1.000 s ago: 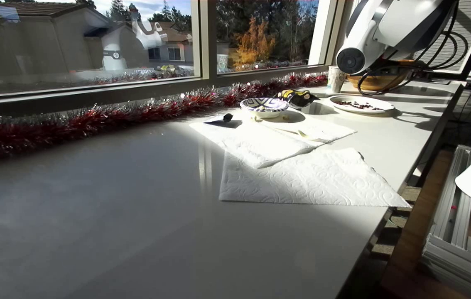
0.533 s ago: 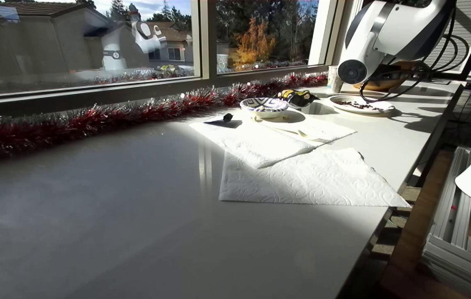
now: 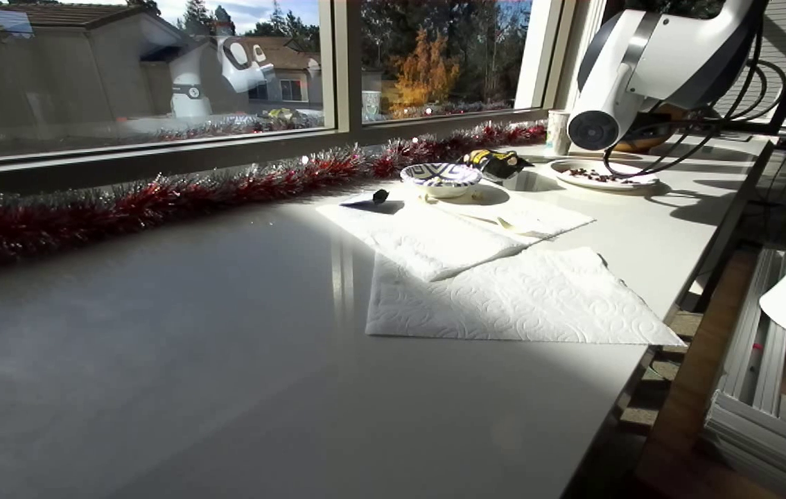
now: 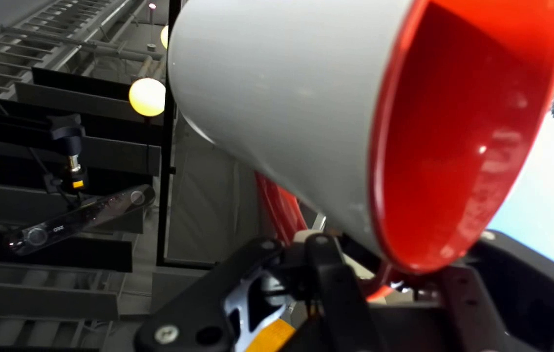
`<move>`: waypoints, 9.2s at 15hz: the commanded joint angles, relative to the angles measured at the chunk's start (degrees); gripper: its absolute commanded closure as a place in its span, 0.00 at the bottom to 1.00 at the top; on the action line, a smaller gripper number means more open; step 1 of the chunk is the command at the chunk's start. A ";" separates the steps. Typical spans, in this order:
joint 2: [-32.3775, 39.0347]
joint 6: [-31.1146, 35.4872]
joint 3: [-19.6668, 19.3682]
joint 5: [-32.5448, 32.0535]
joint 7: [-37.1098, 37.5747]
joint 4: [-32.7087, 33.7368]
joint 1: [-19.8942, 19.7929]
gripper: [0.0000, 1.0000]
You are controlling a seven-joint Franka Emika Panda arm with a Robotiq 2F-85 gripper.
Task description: Pour out the beans from the cup
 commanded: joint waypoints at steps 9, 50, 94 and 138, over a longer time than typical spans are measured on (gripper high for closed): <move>-6.60 0.19 1.22 -1.55 0.99 -2.91 0.48 0.98; -38.47 50.79 -9.65 8.76 -3.18 -3.56 0.70 0.98; -25.26 103.38 -32.67 31.97 -35.58 -4.17 -0.73 0.98; -29.29 144.11 -5.70 -9.54 0.56 -0.65 -43.34 0.98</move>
